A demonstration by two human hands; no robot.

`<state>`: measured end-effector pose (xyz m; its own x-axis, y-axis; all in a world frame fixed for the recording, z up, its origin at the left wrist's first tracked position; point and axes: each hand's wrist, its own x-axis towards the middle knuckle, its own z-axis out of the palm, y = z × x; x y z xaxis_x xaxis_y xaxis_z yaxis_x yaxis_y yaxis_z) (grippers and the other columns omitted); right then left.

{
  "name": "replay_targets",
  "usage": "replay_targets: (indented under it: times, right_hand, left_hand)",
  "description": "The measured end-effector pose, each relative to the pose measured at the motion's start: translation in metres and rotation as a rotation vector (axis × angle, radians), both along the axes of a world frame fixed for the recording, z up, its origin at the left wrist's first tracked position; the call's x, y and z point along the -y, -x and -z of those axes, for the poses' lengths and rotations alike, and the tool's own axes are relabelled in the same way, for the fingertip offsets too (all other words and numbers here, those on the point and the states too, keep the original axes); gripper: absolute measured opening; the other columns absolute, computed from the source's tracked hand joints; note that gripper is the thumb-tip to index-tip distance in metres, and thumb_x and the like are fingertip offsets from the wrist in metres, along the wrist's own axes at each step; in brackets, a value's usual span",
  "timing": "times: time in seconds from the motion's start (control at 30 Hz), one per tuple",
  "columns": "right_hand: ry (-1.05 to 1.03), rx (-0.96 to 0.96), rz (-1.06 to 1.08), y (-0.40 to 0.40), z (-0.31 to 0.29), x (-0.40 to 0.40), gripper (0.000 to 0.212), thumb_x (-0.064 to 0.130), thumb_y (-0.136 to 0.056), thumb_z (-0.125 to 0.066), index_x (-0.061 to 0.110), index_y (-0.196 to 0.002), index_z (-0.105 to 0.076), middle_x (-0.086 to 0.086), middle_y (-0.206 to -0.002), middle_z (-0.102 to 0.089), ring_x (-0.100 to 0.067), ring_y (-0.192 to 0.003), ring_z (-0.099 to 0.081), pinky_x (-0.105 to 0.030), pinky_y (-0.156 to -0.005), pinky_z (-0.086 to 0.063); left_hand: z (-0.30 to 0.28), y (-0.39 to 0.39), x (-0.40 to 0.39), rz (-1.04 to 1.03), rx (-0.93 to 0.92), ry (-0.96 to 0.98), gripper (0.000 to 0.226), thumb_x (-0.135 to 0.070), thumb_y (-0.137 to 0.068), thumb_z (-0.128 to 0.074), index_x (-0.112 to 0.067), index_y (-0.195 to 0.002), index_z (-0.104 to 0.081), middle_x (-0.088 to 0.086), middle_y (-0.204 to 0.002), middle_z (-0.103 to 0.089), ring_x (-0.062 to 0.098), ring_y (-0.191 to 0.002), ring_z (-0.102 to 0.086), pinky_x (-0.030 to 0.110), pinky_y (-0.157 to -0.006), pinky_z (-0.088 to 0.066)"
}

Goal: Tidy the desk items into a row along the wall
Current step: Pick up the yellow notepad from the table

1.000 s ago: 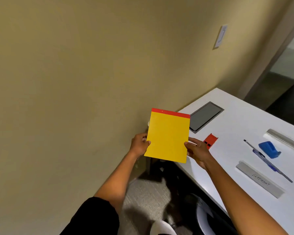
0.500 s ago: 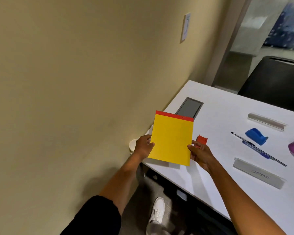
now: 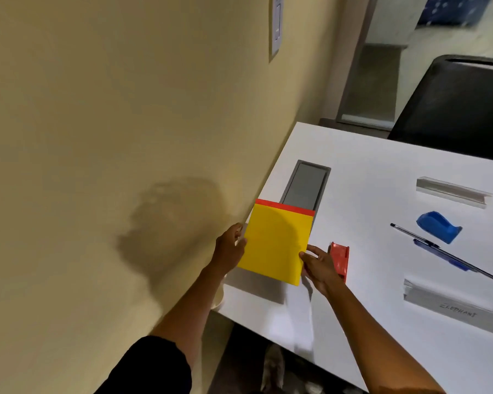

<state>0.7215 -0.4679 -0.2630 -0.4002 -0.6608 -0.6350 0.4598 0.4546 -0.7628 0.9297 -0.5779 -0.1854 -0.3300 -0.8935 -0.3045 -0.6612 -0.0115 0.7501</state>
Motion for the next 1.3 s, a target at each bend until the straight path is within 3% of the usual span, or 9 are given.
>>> replay_targets:
  times: [0.1,0.17,0.27,0.37,0.57,0.7,0.87,1.0,1.3]
  right_hand:
    - [-0.052,-0.02,0.021,-0.009,0.009,0.012,0.026,-0.002,-0.091,-0.057,0.003,-0.117,-0.058,-0.02,-0.097,-0.067,-0.01,-0.053,-0.066,-0.018,-0.046,-0.05]
    - [-0.076,-0.02,0.043,-0.017,0.016,0.02,0.025,-0.006,-0.091,-0.054,0.004,-0.114,-0.058,-0.021,-0.097,-0.064,-0.009,-0.049,-0.065,-0.019,-0.043,-0.05]
    - [-0.099,-0.041,0.06,-0.027,0.027,0.03,0.02,-0.008,-0.09,-0.054,-0.002,-0.108,-0.061,-0.021,-0.096,-0.066,-0.026,-0.066,-0.068,-0.036,-0.063,-0.06]
    - [-0.176,-0.126,0.025,-0.03,0.05,0.038,0.027,0.001,-0.088,-0.061,0.005,-0.114,-0.065,-0.019,-0.091,-0.07,-0.034,-0.074,-0.065,-0.053,-0.079,-0.057]
    - [-0.265,-0.379,-0.043,-0.044,0.031,0.046,0.013,0.008,-0.092,-0.058,0.013,-0.1,-0.066,-0.014,-0.086,-0.066,-0.024,-0.072,-0.058,-0.031,-0.072,-0.046]
    - [-0.3,-0.403,-0.083,-0.048,0.038,0.053,0.011,0.006,-0.086,-0.06,-0.001,-0.09,-0.068,-0.025,-0.087,-0.068,-0.035,-0.078,-0.066,-0.037,-0.073,-0.052]
    - [-0.318,-0.4,-0.091,-0.053,0.043,0.059,0.011,0.002,-0.084,-0.059,-0.004,-0.087,-0.068,-0.025,-0.087,-0.068,-0.027,-0.068,-0.06,-0.027,-0.059,-0.045]
    - [-0.37,-0.418,-0.074,-0.055,0.045,0.061,0.015,-0.008,-0.077,-0.057,-0.007,-0.087,-0.068,-0.024,-0.088,-0.068,-0.035,-0.082,-0.063,-0.032,-0.066,-0.047]
    - [-0.345,-0.484,-0.165,-0.053,0.047,0.061,0.035,-0.008,-0.08,-0.054,0.015,-0.054,-0.052,-0.014,-0.074,-0.062,-0.031,-0.078,-0.062,-0.035,-0.07,-0.05]
  left_hand:
    - [0.008,0.001,0.006,0.042,0.013,-0.001,0.049,-0.016,-0.095,-0.053,-0.007,-0.141,-0.039,0.015,-0.139,-0.05,0.027,-0.129,-0.048,0.035,-0.104,-0.04]
    - [0.015,0.001,0.011,0.075,0.041,-0.006,0.052,-0.02,-0.095,-0.053,-0.009,-0.143,-0.037,0.013,-0.143,-0.047,0.026,-0.132,-0.044,0.036,-0.108,-0.038]
    - [0.021,0.0,0.013,0.129,0.072,0.013,0.053,-0.021,-0.096,-0.052,-0.01,-0.144,-0.034,0.011,-0.148,-0.041,0.025,-0.136,-0.039,0.036,-0.111,-0.034]
    - [0.028,0.0,0.015,0.191,0.092,0.025,0.053,-0.022,-0.097,-0.049,-0.011,-0.146,-0.03,0.009,-0.151,-0.036,0.024,-0.139,-0.035,0.034,-0.112,-0.03]
    - [0.043,-0.001,0.023,0.213,0.105,0.038,0.056,-0.023,-0.098,-0.048,-0.012,-0.148,-0.024,0.007,-0.155,-0.028,0.022,-0.142,-0.027,0.031,-0.113,-0.025]
    - [0.046,-0.003,0.03,0.219,0.113,0.051,0.06,-0.024,-0.098,-0.048,-0.014,-0.15,-0.019,0.005,-0.158,-0.021,0.021,-0.145,-0.021,0.03,-0.114,-0.022]
    - [0.046,-0.008,0.036,0.212,0.124,0.054,0.063,-0.024,-0.098,-0.047,-0.014,-0.151,-0.014,0.004,-0.159,-0.016,0.019,-0.146,-0.016,0.03,-0.115,-0.018]
    - [0.048,-0.009,0.036,0.206,0.124,0.034,0.062,-0.024,-0.099,-0.045,-0.016,-0.151,-0.012,0.002,-0.159,-0.016,0.019,-0.146,-0.017,0.032,-0.116,-0.02]
    - [0.048,-0.009,0.036,0.208,0.13,0.042,0.061,-0.026,-0.099,-0.044,-0.016,-0.151,-0.012,0.003,-0.159,-0.017,0.02,-0.146,-0.017,0.033,-0.116,-0.02]
